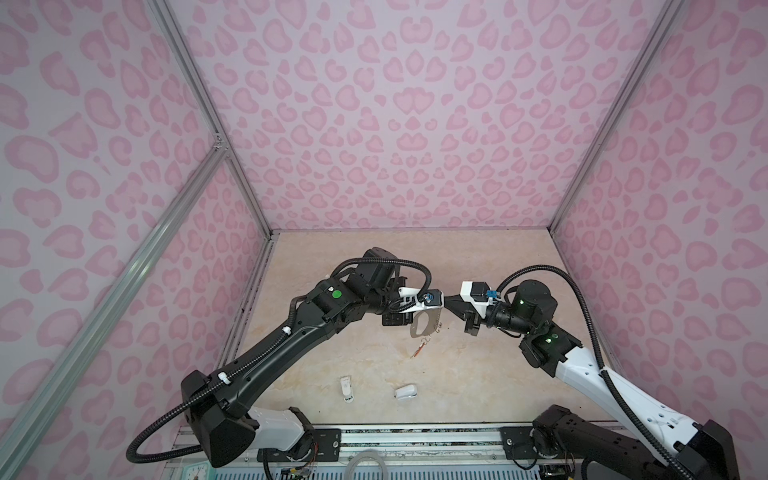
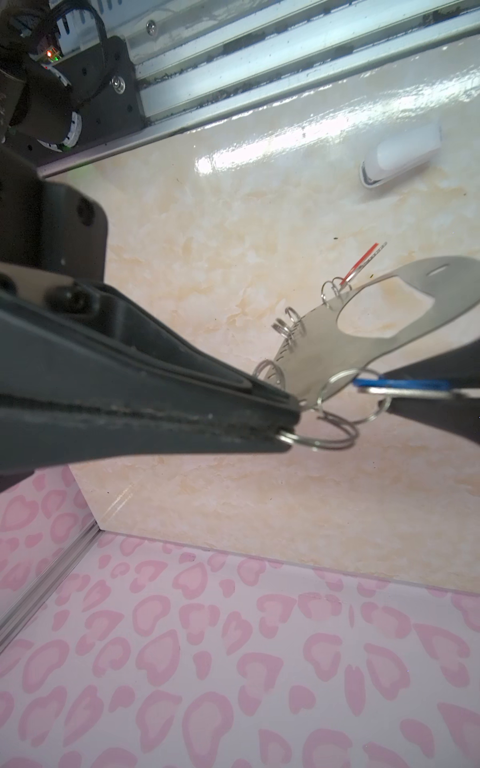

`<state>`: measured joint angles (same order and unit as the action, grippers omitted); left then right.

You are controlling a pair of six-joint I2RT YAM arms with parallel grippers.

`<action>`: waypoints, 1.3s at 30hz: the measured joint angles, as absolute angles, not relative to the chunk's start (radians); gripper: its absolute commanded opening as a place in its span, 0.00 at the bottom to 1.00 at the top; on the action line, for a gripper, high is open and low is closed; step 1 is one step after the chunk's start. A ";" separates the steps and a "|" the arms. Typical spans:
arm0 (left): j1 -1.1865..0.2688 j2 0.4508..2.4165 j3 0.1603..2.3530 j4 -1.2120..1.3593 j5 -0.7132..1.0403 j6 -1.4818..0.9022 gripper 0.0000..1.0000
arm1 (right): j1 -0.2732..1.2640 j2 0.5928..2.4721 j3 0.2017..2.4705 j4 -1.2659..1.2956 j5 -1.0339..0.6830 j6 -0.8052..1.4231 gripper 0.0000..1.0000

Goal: Put the keys on the keyring

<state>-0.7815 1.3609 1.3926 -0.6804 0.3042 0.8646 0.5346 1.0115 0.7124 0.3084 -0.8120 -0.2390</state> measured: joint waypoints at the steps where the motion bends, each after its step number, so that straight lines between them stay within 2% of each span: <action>1: -0.783 1.362 1.396 -0.683 0.304 0.865 0.03 | 0.535 1.014 0.713 0.310 -0.812 -0.239 0.00; 23: -0.778 1.363 1.406 -0.678 0.269 0.855 0.04 | 0.534 1.032 0.704 0.355 -0.845 -0.198 0.00; 39: -0.774 1.374 1.442 -0.685 0.315 0.741 0.04 | 0.550 0.993 0.657 0.399 -0.801 -0.210 0.00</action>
<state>-0.7738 1.3735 1.4418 -0.6849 0.3149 0.7414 0.5499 0.9928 0.6567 0.3988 -0.8005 -0.2096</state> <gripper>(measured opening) 0.069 0.049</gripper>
